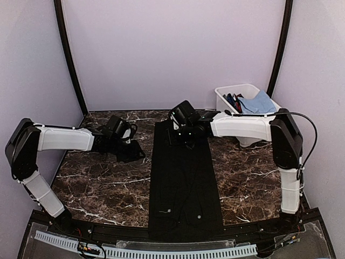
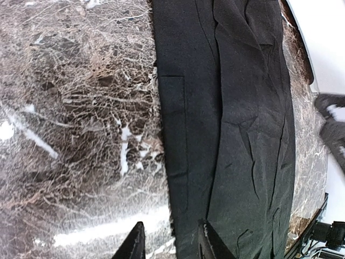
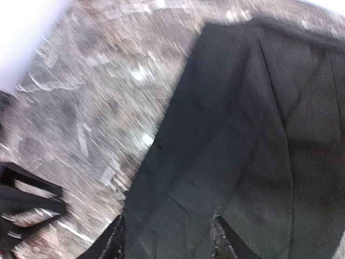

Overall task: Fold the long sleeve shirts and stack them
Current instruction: Smooth out the rectangle-folded shirt at the center of the board, then adjust the rectangle-folded shirt at the center of the board.

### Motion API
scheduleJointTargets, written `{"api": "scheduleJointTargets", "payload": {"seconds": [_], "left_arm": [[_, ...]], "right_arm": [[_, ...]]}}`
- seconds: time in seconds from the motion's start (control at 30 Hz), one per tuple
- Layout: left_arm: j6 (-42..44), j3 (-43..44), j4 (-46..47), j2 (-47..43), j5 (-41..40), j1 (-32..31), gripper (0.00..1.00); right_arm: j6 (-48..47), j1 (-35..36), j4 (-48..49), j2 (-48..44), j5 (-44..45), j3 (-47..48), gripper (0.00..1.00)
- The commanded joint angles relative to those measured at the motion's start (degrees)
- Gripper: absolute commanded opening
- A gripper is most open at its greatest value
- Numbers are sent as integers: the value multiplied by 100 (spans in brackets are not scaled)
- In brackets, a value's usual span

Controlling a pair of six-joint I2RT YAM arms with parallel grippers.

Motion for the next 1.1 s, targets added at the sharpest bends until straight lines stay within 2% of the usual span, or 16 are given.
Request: {"api": "scheduleJointTargets", "payload": {"seconds": [0.0, 0.23, 0.53, 0.8, 1.07], "left_arm": [[-68, -239, -150, -486, 29, 5, 32], [-114, -455, -119, -801, 75, 1, 32], [-76, -515, -59, -804, 123, 6, 32], [-46, -577, 43, -786, 108, 4, 32], [52, -567, 122, -754, 104, 49, 32]], "right_arm": [[104, 164, -678, 50, 843, -259, 54], [385, 297, -716, 145, 1148, -744, 65], [459, 299, -622, 624, 1026, -652, 70], [436, 213, -845, 1443, 969, 316, 70], [663, -78, -1125, 2364, 751, 1901, 70]]}}
